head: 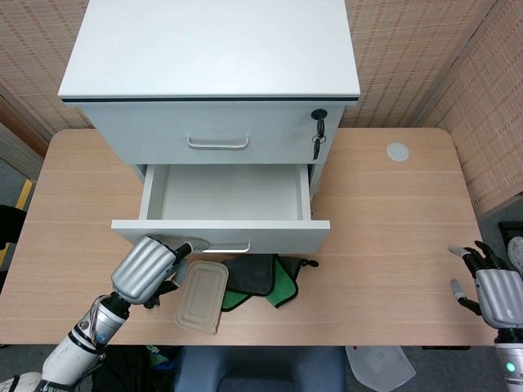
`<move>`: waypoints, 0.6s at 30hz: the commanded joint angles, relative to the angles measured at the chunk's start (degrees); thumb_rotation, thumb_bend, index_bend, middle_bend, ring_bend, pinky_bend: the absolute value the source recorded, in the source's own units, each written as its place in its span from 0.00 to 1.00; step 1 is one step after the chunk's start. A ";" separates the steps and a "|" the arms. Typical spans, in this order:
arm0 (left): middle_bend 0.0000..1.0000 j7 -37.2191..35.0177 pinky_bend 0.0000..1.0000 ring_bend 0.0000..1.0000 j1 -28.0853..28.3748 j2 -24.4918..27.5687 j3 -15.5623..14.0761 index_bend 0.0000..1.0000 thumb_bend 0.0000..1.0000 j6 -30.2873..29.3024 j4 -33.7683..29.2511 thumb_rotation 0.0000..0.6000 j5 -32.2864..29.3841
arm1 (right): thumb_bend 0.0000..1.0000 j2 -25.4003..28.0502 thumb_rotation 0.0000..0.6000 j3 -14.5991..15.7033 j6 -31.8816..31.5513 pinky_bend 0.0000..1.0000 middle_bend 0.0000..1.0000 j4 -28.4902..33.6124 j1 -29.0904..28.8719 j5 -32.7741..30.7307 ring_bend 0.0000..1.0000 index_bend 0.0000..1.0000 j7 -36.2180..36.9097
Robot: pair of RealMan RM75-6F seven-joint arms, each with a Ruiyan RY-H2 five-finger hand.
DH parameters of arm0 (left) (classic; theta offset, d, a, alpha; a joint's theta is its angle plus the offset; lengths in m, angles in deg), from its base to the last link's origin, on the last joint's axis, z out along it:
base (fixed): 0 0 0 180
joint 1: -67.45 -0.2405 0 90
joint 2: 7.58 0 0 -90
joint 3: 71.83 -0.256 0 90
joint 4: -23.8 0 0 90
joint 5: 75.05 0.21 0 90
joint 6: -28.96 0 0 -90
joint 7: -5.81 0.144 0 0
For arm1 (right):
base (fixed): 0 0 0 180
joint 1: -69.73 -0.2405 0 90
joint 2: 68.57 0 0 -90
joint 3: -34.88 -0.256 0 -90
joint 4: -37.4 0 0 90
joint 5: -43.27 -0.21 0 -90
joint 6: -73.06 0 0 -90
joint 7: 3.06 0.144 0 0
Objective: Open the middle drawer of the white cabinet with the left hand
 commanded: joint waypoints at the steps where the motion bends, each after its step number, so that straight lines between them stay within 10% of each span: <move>1: 0.93 -0.11 0.99 0.93 -0.39 0.16 -0.18 0.30 0.71 -0.27 -0.29 1.00 0.47 | 0.34 -0.02 1.00 0.01 -0.02 0.28 0.26 0.03 -0.01 0.07 0.23 0.24 -0.04; 18: 0.93 -3.10 0.99 0.93 -3.26 1.33 0.22 0.29 0.71 -4.33 -0.21 1.00 4.95 | 0.34 0.07 1.00 0.12 -0.27 0.28 0.26 0.39 0.19 0.23 0.23 0.24 -0.20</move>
